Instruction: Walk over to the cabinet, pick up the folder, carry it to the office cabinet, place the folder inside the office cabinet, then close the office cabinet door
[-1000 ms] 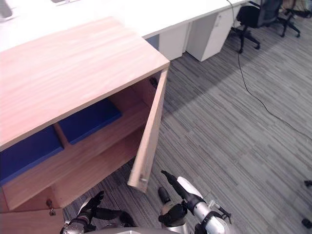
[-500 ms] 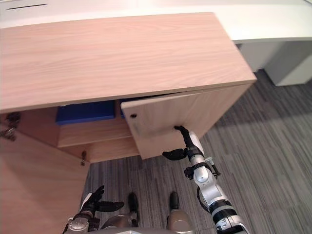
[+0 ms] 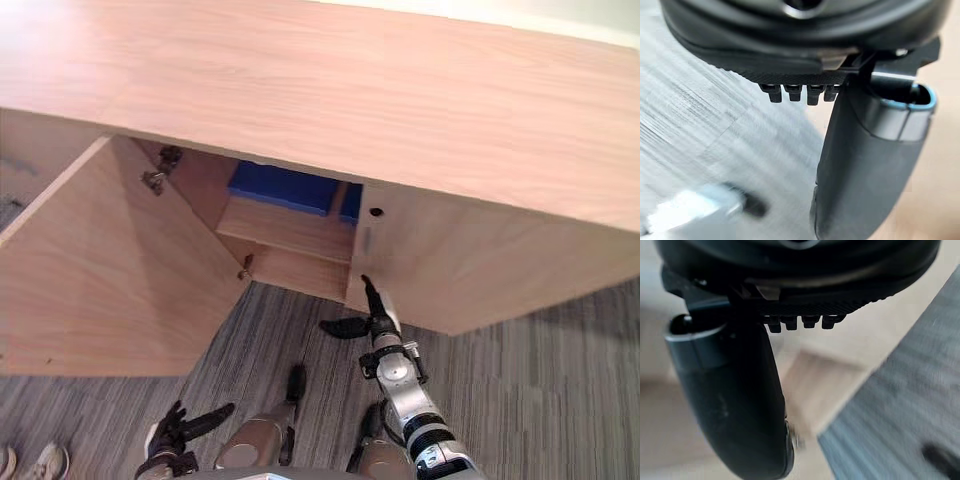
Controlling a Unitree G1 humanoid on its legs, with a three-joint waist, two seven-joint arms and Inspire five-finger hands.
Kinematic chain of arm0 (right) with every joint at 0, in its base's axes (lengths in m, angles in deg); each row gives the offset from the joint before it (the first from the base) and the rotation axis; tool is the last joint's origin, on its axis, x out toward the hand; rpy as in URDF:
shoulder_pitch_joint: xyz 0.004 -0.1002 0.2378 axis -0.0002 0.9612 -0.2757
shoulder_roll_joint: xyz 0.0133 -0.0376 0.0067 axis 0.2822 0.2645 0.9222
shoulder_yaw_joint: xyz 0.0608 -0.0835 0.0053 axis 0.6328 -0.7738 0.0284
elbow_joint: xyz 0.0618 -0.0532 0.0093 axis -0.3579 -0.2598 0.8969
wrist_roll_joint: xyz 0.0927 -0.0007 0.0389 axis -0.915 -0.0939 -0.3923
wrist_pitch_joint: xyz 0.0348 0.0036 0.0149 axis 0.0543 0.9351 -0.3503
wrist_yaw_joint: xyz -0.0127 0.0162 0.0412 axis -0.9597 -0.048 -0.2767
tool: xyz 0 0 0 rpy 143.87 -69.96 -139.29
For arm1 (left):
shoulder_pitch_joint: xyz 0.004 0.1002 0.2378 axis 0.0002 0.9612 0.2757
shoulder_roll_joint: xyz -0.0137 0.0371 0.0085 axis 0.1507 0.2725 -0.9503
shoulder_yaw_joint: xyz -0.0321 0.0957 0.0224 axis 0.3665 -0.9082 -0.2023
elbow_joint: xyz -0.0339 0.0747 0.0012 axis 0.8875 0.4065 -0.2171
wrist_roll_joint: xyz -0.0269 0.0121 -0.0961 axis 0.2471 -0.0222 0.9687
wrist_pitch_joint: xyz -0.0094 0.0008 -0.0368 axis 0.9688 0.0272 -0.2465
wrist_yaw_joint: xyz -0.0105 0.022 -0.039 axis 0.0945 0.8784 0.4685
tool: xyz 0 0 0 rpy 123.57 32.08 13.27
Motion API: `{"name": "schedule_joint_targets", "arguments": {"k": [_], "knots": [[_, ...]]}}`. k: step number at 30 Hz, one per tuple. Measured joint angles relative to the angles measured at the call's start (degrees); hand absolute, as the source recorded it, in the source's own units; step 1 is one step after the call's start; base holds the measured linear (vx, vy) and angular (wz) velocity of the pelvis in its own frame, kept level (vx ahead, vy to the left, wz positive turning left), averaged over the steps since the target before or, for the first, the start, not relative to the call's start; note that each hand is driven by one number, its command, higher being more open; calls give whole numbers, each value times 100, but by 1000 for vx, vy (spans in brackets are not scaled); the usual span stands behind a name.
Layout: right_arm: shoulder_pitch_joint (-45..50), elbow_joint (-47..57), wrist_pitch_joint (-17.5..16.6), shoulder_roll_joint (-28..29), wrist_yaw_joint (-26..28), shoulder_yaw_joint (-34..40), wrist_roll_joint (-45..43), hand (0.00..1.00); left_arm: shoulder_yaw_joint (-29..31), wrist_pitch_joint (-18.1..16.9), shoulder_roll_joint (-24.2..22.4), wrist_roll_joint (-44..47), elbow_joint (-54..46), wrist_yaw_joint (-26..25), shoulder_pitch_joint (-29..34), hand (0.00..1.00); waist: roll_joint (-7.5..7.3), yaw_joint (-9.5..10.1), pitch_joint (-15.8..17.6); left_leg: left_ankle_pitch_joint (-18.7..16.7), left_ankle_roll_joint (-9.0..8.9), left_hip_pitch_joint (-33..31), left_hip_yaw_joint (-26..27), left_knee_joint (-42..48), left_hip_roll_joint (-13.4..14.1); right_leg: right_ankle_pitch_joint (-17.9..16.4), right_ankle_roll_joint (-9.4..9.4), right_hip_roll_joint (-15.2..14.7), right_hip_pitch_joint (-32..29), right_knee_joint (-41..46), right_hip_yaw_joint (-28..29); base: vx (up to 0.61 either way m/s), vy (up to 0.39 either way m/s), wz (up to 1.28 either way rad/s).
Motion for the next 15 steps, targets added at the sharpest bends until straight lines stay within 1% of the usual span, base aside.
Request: {"name": "schedule_joint_targets", "arguments": {"k": [1,2,4,6,7,10,12,13,14,15], "knots": [[-4,-95,-26,49,54,-136,-58,100,105,-2,135,105,-225,-34,-11,100,0,68,0,41,51,0,-192,3,-42,-61,21,-18,72,61,-191,134,-62,88],[-4,-138,-28,59,84,-209,-107,100,141,-5,221,128,-337,-34,-21,100,-2,98,-1,46,50,-1,-270,6,-64,-94,7,-21,109,78,-265,158,-55,80],[-46,-332,-32,79,235,-444,-111,100,237,-22,688,199,-747,-46,-97,100,-6,226,-1,51,46,1,-541,32,-119,-182,-51,-25,242,88,-430,120,-33,68],[-78,-435,-32,98,297,-559,-107,100,304,-65,1026,197,-963,-56,-142,100,-13,262,1,53,43,4,-655,32,-138,-210,-64,-21,296,102,-475,51,-19,44],[-77,-474,-32,114,346,-569,-104,100,418,-92,1323,194,-1167,-88,-190,100,-15,317,3,53,42,3,-695,32,-140,-231,-70,-23,300,150,-474,24,-12,27],[-79,-538,-31,91,371,-608,-105,100,499,-169,1803,189,-1355,-183,-365,100,-28,385,11,56,38,-5,-755,31,-146,-258,-67,-28,299,186,-488,-34,3,12],[-73,-541,-30,66,415,-667,-107,100,498,-257,2273,183,-1402,-257,-602,100,-87,392,41,69,22,-13,-786,5,-154,-336,-44,-43,287,243,-483,-86,3,7],[-71,-541,-30,69,432,-672,-109,100,498,-265,2367,181,-1402,-285,-672,100,-112,393,45,66,17,-26,-791,1,-156,-362,-28,-43,279,245,-479,-134,-15,6],[-72,-540,-31,75,466,-672,-115,100,494,-291,2562,174,-1408,-310,-893,100,-178,390,77,57,-37,-57,-810,-1,-139,-395,6,-22,255,250,-476,-119,-21,4],[-66,-540,-31,74,469,-673,-123,100,489,-303,2629,156,-1415,-311,-971,100,-206,389,90,52,-32,-66,-813,-2,-122,-408,-12,-7,246,253,-478,-133,-34,3]]}}
